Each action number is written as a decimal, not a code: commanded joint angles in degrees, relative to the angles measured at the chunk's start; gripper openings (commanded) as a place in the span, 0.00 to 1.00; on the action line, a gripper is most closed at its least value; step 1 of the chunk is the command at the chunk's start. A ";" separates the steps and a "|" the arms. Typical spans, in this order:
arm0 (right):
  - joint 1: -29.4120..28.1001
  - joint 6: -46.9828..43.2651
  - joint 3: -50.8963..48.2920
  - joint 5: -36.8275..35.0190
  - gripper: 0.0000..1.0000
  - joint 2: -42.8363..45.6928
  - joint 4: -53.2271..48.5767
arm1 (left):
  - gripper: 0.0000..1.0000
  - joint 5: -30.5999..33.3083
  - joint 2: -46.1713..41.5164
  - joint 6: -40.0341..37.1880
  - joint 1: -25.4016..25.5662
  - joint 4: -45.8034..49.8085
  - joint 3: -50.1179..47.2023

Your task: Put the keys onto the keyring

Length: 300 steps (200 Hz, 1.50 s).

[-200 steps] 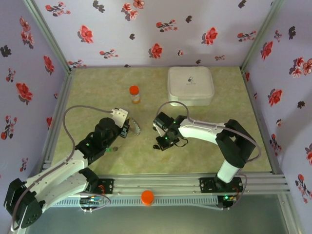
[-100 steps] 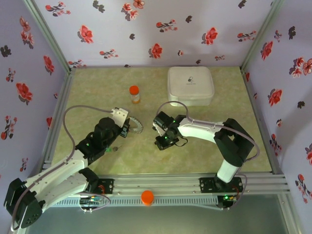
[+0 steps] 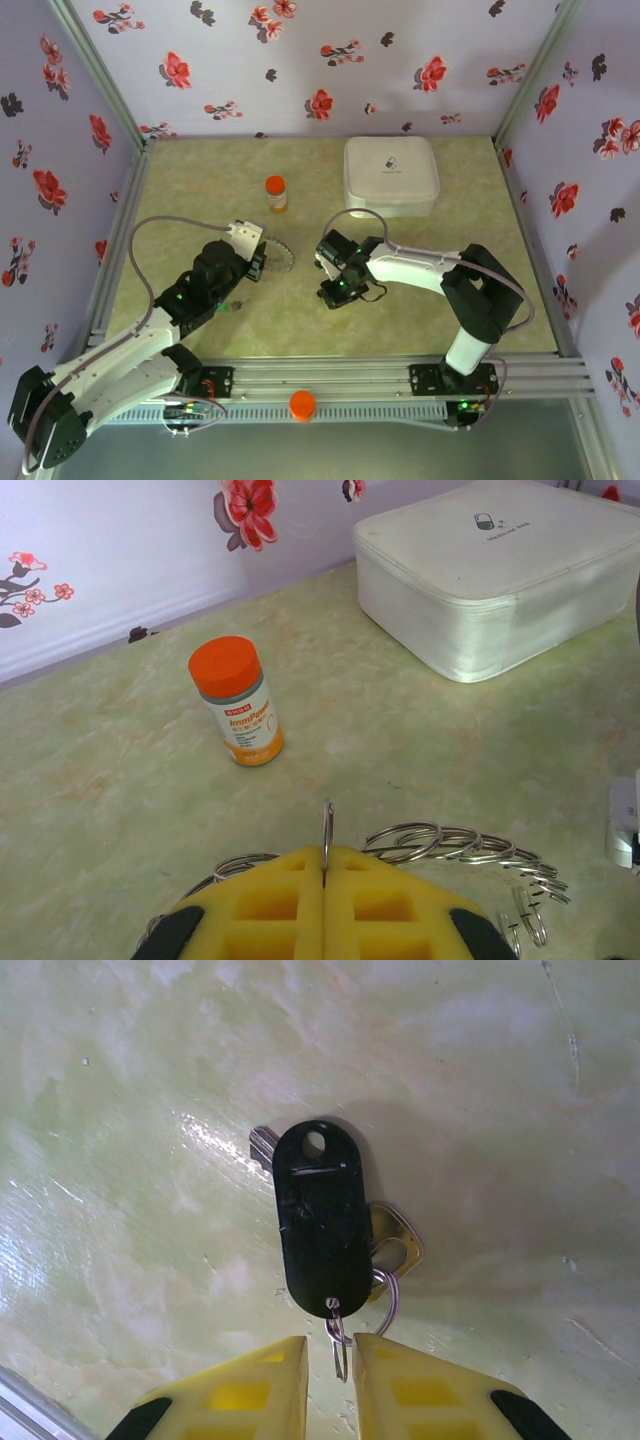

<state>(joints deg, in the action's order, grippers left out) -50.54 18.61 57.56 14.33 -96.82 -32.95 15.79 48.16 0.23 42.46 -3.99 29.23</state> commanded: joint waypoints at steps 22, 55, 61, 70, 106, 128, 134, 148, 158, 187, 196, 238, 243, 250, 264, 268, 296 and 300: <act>0.19 1.34 -2.32 0.79 0.20 2.20 0.08 | 0.00 -0.40 -1.01 -0.36 -0.27 -2.16 0.61; 0.23 1.43 -2.58 0.61 0.19 2.33 0.66 | 0.00 -0.33 -0.75 -0.41 -0.27 -2.34 0.73; 0.19 1.56 -2.52 0.61 0.19 2.29 0.91 | 0.00 -0.37 -0.75 -0.42 -0.27 -2.30 0.79; 0.25 1.60 -2.45 0.70 0.19 2.21 1.20 | 0.00 -0.33 -0.71 -0.49 -0.28 -2.17 0.75; 0.21 1.82 -2.36 0.37 0.18 1.98 1.65 | 0.00 -0.40 -0.71 -0.58 -0.25 -1.86 0.98; 0.23 1.89 -2.71 0.35 0.16 2.24 2.01 | 0.00 -0.39 -0.65 -0.58 -0.29 -1.99 0.90; 0.18 1.95 -2.67 0.43 0.15 2.19 2.10 | 0.00 -0.34 -0.53 -0.67 -0.27 -1.99 0.89; 0.20 2.04 -2.68 0.53 0.13 2.24 2.37 | 0.00 -0.35 -0.44 -0.67 -0.27 -1.99 0.86; 0.25 2.04 -2.66 0.44 0.11 2.26 2.54 | 0.00 -0.34 -0.44 -0.75 -0.27 -1.99 0.96; 0.18 1.08 -3.24 0.07 0.05 3.48 3.28 | 0.00 -0.33 -0.92 -0.84 -0.31 -1.73 0.85; 0.19 0.69 -3.65 -0.07 0.03 4.25 3.56 | 0.00 -0.34 -1.03 -0.82 -0.25 -1.65 0.83; 0.20 -2.12 -7.28 -0.57 0.00 9.71 7.29 | 0.00 -0.41 -1.02 -1.02 -0.23 -1.77 0.90; 0.17 -2.64 -7.51 -0.41 0.00 10.11 7.43 | 0.00 -0.34 -1.01 -1.07 -0.27 -1.73 0.95; 0.05 -3.52 -7.72 -0.29 0.00 10.84 7.34 | 0.00 -0.37 -1.01 -1.23 -0.22 -1.56 1.05; -0.41 -6.01 -8.27 -1.17 0.00 12.45 6.77 | 0.00 -0.47 -1.05 -1.67 -0.23 -1.29 1.25; -0.65 -6.87 -8.53 -1.65 0.00 13.31 6.80 | 0.00 -0.55 -1.10 -1.79 -0.27 -1.28 1.24; -2.32 -12.52 -10.20 -4.21 0.00 19.90 8.56 | 0.00 -2.64 -1.77 -3.07 -0.18 -1.81 1.47; -2.45 -13.13 -10.39 -4.46 0.00 20.91 8.95 | 0.00 -3.19 -1.90 -3.19 -0.16 -1.75 1.62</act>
<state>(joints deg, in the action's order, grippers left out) -51.62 11.86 48.53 12.80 -81.49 -26.30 15.09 48.01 -0.84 42.46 -3.99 29.23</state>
